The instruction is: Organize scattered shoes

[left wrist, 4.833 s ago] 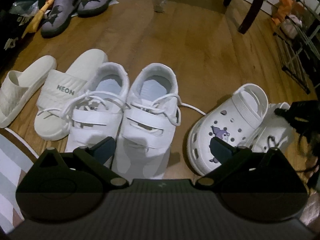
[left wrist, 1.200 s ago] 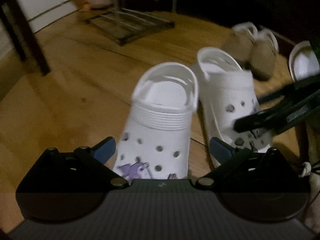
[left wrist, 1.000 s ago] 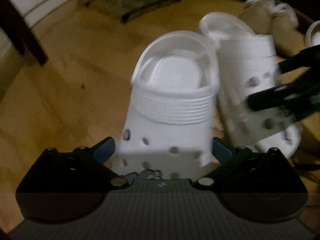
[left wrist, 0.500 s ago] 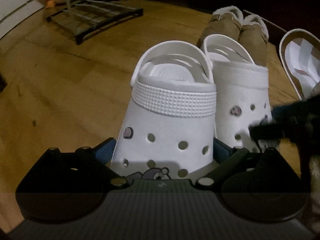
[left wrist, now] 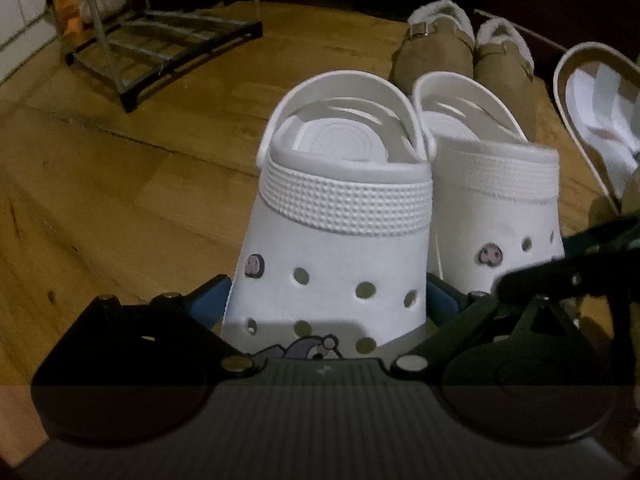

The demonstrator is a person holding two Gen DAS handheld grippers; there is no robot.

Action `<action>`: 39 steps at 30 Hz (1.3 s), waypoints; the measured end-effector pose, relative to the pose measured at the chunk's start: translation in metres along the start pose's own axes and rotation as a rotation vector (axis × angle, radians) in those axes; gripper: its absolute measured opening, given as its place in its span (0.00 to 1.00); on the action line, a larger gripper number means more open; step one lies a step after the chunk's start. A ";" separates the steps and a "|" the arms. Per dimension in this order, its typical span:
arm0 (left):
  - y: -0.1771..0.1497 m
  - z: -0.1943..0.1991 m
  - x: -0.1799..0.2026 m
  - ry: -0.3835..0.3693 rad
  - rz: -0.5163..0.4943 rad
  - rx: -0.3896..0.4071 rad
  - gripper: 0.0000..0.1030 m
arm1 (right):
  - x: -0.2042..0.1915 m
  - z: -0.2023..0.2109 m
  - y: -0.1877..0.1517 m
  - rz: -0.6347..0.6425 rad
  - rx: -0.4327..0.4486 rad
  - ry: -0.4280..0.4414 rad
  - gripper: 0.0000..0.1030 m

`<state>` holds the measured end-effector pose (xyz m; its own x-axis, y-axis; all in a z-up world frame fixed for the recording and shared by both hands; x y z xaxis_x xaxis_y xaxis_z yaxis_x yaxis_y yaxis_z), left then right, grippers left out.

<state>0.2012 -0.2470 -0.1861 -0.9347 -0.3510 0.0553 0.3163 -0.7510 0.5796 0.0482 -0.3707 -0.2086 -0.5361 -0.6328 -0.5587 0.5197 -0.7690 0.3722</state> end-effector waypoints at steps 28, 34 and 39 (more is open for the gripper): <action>-0.008 0.064 0.016 0.222 0.245 -0.036 1.00 | -0.017 0.041 -0.022 -0.093 0.022 -0.130 0.90; -0.111 0.191 0.007 0.339 0.569 -0.061 1.00 | -0.046 0.076 -0.046 -0.021 -0.135 -0.013 0.92; -0.230 0.307 0.007 0.546 0.762 -0.156 1.00 | -0.127 0.082 -0.088 0.327 -0.231 0.112 0.92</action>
Point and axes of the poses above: each gripper's, at about its wrist camera, not at the fingertips, and z roughly against the way its jaws point, x to its right, y to its top, the point moved 3 cm from there along -z, roughly the way its jaws point, and after that the axes turned 1 degree about -y, right-handed, at the moved point
